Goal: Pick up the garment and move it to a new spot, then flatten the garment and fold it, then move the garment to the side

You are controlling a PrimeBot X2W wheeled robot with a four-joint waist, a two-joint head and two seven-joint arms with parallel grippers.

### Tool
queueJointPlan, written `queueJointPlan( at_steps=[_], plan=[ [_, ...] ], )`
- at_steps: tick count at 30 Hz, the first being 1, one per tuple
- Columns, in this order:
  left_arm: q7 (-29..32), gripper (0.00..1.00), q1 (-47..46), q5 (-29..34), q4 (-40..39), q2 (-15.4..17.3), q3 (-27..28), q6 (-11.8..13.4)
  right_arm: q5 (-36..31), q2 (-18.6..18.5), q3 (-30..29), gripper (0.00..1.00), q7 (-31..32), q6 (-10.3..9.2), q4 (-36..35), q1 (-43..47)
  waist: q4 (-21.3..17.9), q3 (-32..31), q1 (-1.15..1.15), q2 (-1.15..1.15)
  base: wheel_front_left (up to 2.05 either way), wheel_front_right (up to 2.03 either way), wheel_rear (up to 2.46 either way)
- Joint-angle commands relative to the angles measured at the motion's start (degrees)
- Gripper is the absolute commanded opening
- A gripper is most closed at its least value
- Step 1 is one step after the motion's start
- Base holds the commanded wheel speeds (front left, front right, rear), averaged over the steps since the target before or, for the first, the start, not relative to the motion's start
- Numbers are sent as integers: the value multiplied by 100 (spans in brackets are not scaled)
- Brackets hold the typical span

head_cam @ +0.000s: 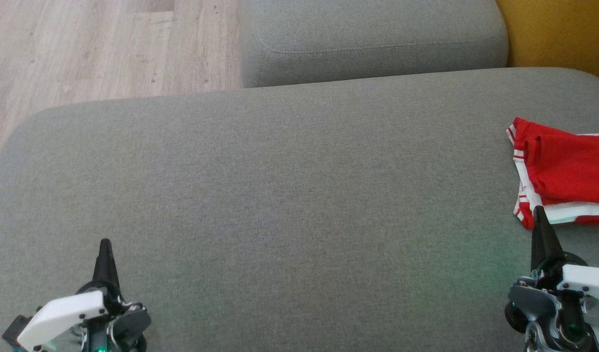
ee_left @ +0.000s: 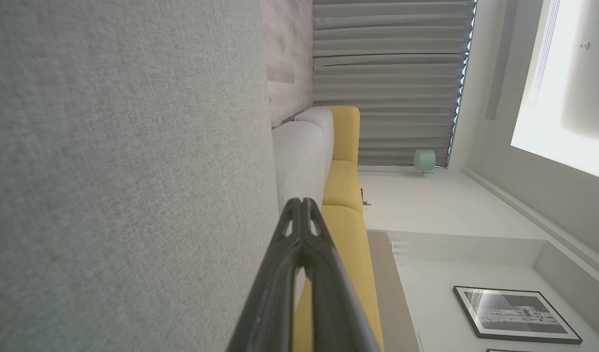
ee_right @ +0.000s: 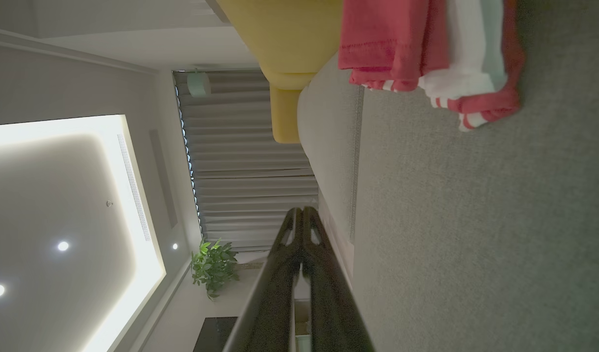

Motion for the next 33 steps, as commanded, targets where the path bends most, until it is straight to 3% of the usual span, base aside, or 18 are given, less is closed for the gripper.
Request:
queueJointPlan(
  at_steps=[1,33],
  plan=[
    [17,0,-296,51,-161,25,188,-40,-14,-30,123,0,32,-4,-179,-315,0,0,0,0,0,0,0],
    [17,0,-296,51,-161,25,188,-40,-14,-30,123,0,32,-4,-179,-315,0,0,0,0,0,0,0]
  ],
)
